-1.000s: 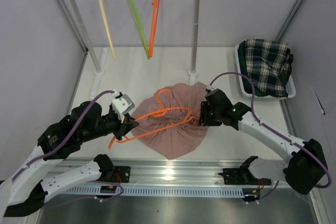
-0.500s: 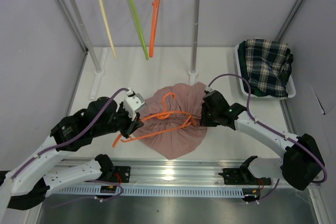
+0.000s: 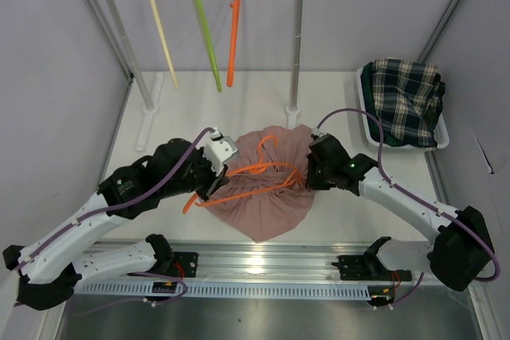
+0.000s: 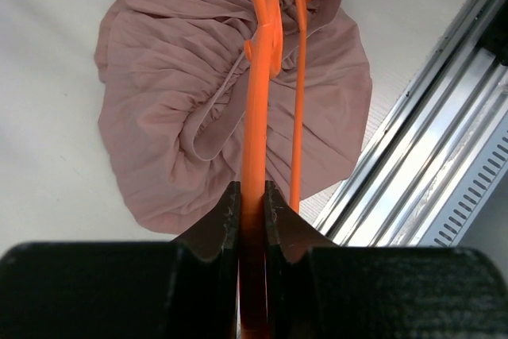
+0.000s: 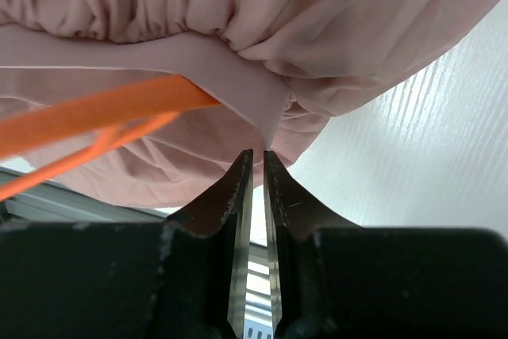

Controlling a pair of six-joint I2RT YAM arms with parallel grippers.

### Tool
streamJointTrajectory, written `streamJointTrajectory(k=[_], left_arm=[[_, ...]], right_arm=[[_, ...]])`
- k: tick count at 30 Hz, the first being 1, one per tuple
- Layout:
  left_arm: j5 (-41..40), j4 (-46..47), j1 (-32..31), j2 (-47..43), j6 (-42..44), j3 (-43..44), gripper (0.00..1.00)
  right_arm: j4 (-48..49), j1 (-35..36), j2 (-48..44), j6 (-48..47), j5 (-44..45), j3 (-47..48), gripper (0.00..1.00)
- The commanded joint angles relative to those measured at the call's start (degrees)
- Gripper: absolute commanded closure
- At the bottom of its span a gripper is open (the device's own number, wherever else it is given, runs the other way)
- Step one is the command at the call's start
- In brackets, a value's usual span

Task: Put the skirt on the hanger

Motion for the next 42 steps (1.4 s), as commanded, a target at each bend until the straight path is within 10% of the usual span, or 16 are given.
streamJointTrajectory(k=[1, 33, 42], left_arm=[[3.7, 3.7, -0.7, 0.4, 2.4, 1.3, 1.00], [-3.0, 4.8, -2.3, 4.3, 4.8, 0.2, 1.00], [-2.5, 8.4, -2.9, 4.1, 6.8, -2.4, 1.00]], right_arm=[[-1.8, 0.1, -1.9, -1.6, 1.5, 6.2, 0.84], [1.7, 1.9, 3.6, -0.5, 1.5, 1.5, 0.69], [-0.4, 1.8, 5.2, -2.0, 3.8, 6.4, 0.94]])
